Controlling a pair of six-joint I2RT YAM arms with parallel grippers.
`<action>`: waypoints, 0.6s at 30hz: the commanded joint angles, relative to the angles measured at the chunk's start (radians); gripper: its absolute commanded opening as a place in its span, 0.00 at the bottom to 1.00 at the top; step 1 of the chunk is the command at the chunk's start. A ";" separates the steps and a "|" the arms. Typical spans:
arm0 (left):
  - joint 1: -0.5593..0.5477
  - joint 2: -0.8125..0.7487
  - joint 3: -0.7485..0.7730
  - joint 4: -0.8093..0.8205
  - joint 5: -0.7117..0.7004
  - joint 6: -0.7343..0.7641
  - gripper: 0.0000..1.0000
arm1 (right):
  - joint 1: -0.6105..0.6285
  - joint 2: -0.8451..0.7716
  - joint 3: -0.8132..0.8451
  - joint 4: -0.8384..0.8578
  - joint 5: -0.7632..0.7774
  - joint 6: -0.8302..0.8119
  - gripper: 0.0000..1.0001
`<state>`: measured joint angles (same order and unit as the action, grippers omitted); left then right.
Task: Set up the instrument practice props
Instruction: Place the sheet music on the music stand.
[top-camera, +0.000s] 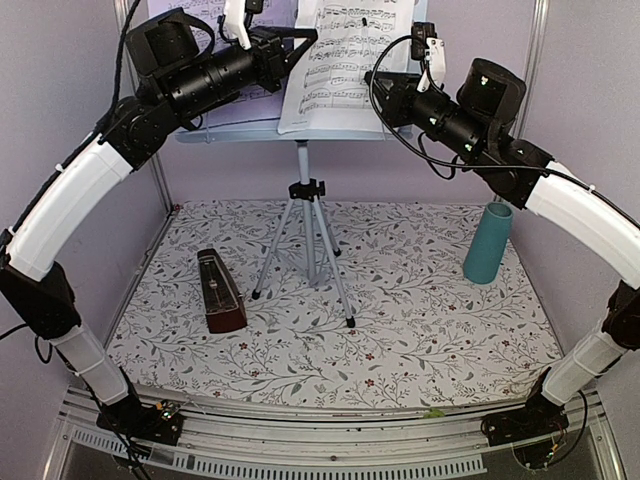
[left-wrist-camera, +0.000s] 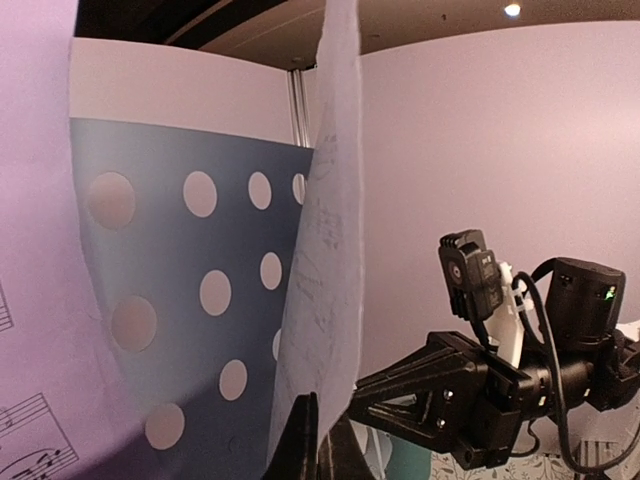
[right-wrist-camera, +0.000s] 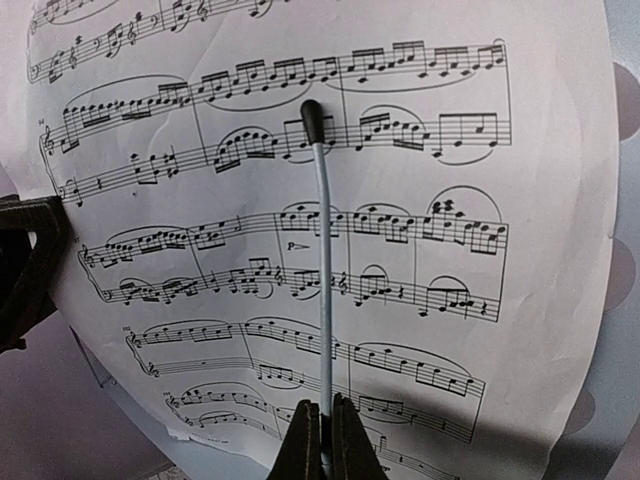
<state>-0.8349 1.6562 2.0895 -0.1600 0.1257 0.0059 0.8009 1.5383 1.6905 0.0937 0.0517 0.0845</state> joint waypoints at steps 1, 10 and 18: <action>0.001 -0.016 -0.006 0.020 -0.016 -0.011 0.00 | 0.020 -0.032 -0.025 0.040 -0.007 -0.006 0.00; 0.006 -0.007 0.000 0.049 0.011 -0.025 0.00 | 0.020 -0.036 -0.038 0.051 -0.015 -0.002 0.00; 0.010 -0.029 -0.037 0.089 0.020 -0.041 0.00 | 0.021 -0.047 -0.071 0.091 -0.031 -0.002 0.00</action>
<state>-0.8326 1.6516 2.0697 -0.1112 0.1314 -0.0196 0.8043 1.5124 1.6375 0.1406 0.0505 0.0845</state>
